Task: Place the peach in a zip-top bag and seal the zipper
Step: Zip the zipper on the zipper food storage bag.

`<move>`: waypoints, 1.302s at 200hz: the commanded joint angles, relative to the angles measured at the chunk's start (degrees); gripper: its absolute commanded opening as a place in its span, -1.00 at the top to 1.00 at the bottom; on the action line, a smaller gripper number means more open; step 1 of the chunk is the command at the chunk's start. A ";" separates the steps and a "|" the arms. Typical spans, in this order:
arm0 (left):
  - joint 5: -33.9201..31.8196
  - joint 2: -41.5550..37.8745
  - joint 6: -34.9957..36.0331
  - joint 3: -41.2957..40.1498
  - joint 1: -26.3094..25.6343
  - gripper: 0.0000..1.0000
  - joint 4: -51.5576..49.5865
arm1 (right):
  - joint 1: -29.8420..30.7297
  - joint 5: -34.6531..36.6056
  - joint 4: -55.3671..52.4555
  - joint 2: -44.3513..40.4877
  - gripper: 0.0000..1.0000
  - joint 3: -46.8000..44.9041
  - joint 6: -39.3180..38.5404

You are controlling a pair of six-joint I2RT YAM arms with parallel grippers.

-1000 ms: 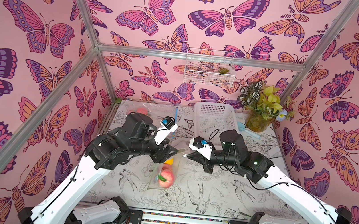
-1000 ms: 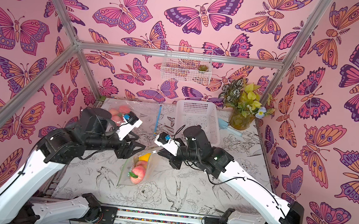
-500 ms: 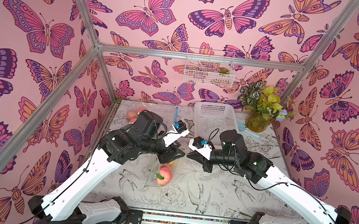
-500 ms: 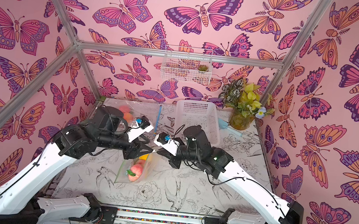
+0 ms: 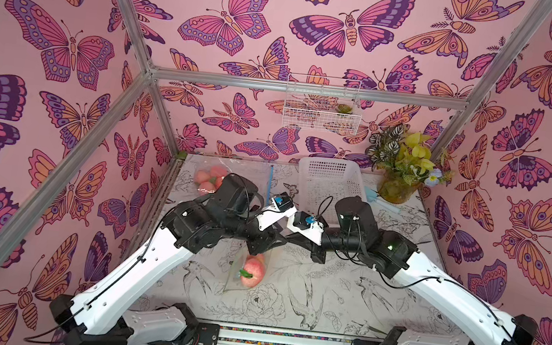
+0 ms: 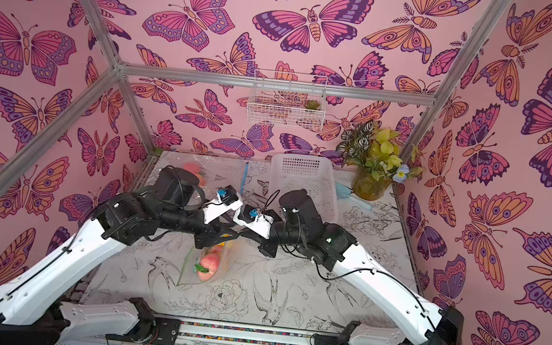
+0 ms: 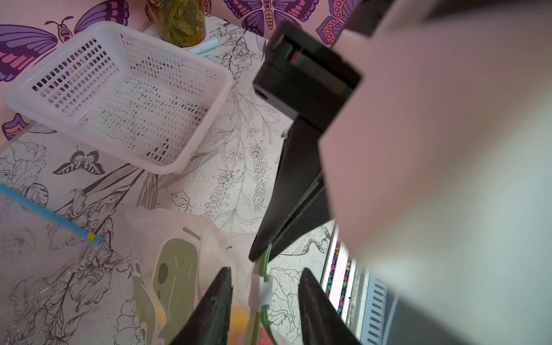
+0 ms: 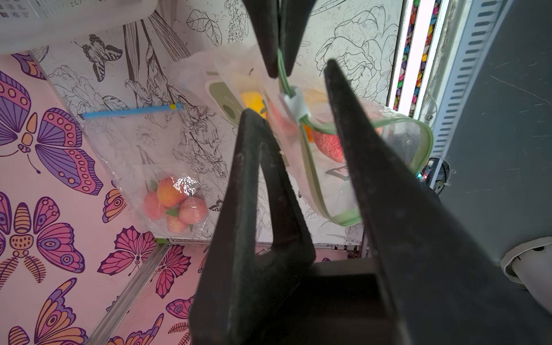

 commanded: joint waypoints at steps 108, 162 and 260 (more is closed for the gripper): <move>-1.99 -0.72 1.07 -4.27 -0.38 0.34 1.69 | 0.16 -1.44 0.91 -0.51 1.00 1.95 0.78; -2.40 -2.45 0.28 -6.80 -0.38 0.59 3.88 | 0.02 -1.89 2.12 -0.29 1.00 1.68 1.62; -6.96 -5.02 0.02 -6.85 -0.39 0.75 4.25 | -1.24 2.19 6.43 -1.78 1.00 -0.51 6.90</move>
